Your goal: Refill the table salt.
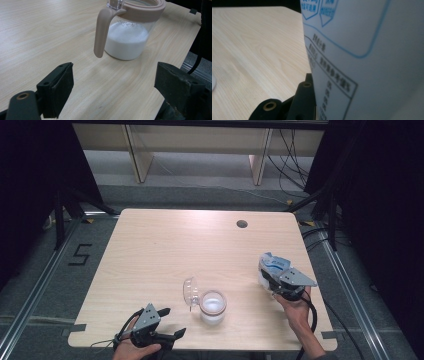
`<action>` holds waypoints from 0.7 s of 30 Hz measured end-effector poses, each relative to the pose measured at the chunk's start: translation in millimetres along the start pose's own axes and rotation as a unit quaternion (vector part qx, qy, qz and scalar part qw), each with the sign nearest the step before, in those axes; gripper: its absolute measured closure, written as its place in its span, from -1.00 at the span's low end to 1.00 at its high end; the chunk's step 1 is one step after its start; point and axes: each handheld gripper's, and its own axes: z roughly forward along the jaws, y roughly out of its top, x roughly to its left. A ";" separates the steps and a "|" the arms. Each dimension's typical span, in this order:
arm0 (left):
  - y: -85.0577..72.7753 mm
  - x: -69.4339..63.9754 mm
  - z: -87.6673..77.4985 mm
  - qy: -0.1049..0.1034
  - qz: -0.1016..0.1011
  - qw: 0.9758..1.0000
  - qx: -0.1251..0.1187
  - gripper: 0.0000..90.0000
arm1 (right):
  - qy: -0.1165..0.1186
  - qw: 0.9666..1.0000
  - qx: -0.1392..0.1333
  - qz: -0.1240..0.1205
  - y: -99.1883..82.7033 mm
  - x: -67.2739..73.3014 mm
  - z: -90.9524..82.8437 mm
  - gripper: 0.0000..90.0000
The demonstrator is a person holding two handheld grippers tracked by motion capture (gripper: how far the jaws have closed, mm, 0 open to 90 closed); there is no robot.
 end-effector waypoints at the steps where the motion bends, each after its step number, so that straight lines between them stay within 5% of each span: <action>1: 0.0 0.0 -0.1 -0.001 0.000 1.000 0.001 -0.66 | 0.002 1.000 0.008 -0.009 -0.6 -3.1 -0.7 0.78; 11: -0.1 0.2 0.0 -0.002 0.001 1.000 0.001 -0.66 | -0.004 0.999 0.017 0.048 -13.4 -10.8 1.1 0.78; 21: 0.1 0.1 0.1 -0.001 0.002 1.000 0.002 -0.66 | -0.013 0.998 0.021 0.053 -18.2 -12.5 2.4 0.79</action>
